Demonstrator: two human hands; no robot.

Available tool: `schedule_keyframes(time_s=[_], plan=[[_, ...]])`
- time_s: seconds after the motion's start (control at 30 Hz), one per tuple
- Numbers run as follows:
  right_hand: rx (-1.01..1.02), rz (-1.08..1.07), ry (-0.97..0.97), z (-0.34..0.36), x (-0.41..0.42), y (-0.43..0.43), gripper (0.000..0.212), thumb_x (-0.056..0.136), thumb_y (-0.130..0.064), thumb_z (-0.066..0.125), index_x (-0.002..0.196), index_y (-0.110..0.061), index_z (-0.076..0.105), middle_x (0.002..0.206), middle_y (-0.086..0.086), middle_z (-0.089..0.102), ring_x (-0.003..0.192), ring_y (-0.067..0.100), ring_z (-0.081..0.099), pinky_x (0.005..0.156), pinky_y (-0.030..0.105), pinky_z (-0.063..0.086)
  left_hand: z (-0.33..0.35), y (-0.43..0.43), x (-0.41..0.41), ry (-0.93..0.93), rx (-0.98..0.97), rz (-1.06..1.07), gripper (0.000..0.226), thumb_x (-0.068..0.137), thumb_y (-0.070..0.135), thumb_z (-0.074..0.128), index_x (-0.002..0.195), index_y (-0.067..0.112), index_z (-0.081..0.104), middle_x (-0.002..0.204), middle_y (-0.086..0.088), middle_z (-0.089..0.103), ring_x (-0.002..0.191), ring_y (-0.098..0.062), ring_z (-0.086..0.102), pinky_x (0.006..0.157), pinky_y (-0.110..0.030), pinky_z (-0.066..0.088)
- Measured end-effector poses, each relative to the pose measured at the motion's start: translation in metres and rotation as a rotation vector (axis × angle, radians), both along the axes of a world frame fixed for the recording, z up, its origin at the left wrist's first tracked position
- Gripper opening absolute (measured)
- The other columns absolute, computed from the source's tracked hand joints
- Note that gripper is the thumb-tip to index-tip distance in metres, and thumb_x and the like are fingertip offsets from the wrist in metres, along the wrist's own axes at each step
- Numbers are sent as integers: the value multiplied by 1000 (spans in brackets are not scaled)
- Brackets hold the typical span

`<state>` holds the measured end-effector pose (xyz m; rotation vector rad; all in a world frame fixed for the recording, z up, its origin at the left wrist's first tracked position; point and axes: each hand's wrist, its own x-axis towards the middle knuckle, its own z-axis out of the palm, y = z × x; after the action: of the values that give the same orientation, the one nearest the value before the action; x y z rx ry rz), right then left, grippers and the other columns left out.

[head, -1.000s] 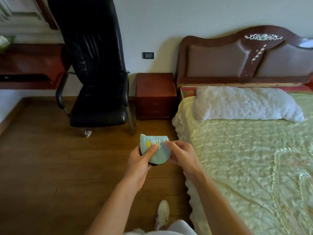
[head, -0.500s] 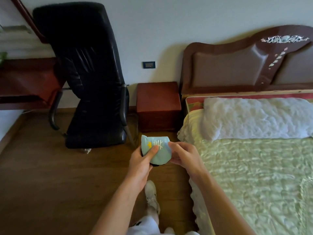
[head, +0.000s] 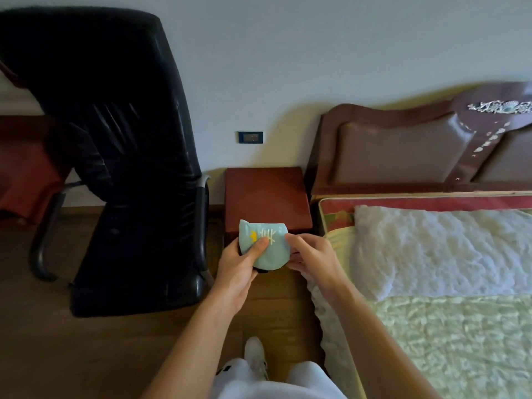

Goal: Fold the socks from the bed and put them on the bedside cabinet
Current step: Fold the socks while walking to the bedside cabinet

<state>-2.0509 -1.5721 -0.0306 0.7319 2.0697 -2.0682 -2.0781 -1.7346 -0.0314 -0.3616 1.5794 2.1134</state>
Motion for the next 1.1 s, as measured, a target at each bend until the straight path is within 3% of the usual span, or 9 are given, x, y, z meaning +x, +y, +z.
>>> schedule_keyframes(time_s=[0.13, 0.23, 0.37, 0.53, 0.63, 0.73, 0.9, 1.1], plan=[[27, 6, 5, 3, -60, 0, 22, 89, -42, 69, 90, -21, 77, 96, 9, 79, 92, 22, 76, 72, 30, 63, 0, 2, -60, -27, 31, 9, 47, 76, 26, 77, 120, 16, 64, 114, -9, 74, 107, -23, 70, 95, -46, 56], [29, -1, -9, -1, -97, 6, 23, 88, -43, 69, 94, -22, 76, 98, 7, 79, 92, 20, 77, 78, 35, 65, -4, 8, -97, -40, 32, 9, 45, 72, 28, 78, 115, 18, 66, 111, -7, 75, 105, -22, 71, 93, -43, 57], [7, -8, -41, -7, -142, 19, 26, 86, -44, 71, 91, -20, 78, 95, 10, 80, 90, 20, 78, 76, 33, 65, -16, 19, -141, -66, 52, 13, 35, 77, 23, 77, 110, 20, 68, 102, -2, 79, 100, -19, 72, 86, -37, 58], [-29, 5, -39, -20, -207, 44, 29, 87, -41, 70, 92, -14, 78, 95, 19, 79, 91, 28, 77, 79, 38, 64, -30, 42, -206, -87, 21, 32, 42, 73, 27, 79, 113, 19, 68, 105, -3, 78, 103, -20, 72, 94, -42, 54], [-31, 40, -40, -26, -254, 65, 40, 79, -50, 69, 94, -14, 78, 95, 16, 79, 92, 25, 77, 83, 42, 64, -38, 64, -252, -82, 4, 48, 49, 69, 29, 80, 115, 17, 67, 107, -5, 78, 102, -20, 72, 87, -39, 59], [-53, 59, -49, -28, -304, 91, 33, 87, -44, 68, 94, -14, 78, 94, 14, 80, 91, 24, 77, 82, 40, 64, -39, 88, -297, -79, 1, 70, 50, 66, 30, 81, 112, 17, 67, 103, -4, 78, 99, -19, 73, 76, -32, 61], [-49, 74, -64, -33, -382, 130, 23, 91, -37, 68, 91, -15, 78, 93, 17, 80, 92, 29, 77, 84, 44, 64, -39, 130, -369, -96, -2, 129, 55, 65, 28, 81, 116, 13, 66, 107, -8, 77, 102, -22, 72, 85, -38, 59], [-46, 117, -128, -44, -434, 153, 22, 91, -36, 69, 90, -16, 77, 98, 24, 77, 95, 35, 75, 84, 44, 63, -44, 155, -418, -93, 21, 182, 50, 67, 23, 79, 114, 12, 65, 106, -9, 76, 95, -20, 74, 71, -30, 61]])
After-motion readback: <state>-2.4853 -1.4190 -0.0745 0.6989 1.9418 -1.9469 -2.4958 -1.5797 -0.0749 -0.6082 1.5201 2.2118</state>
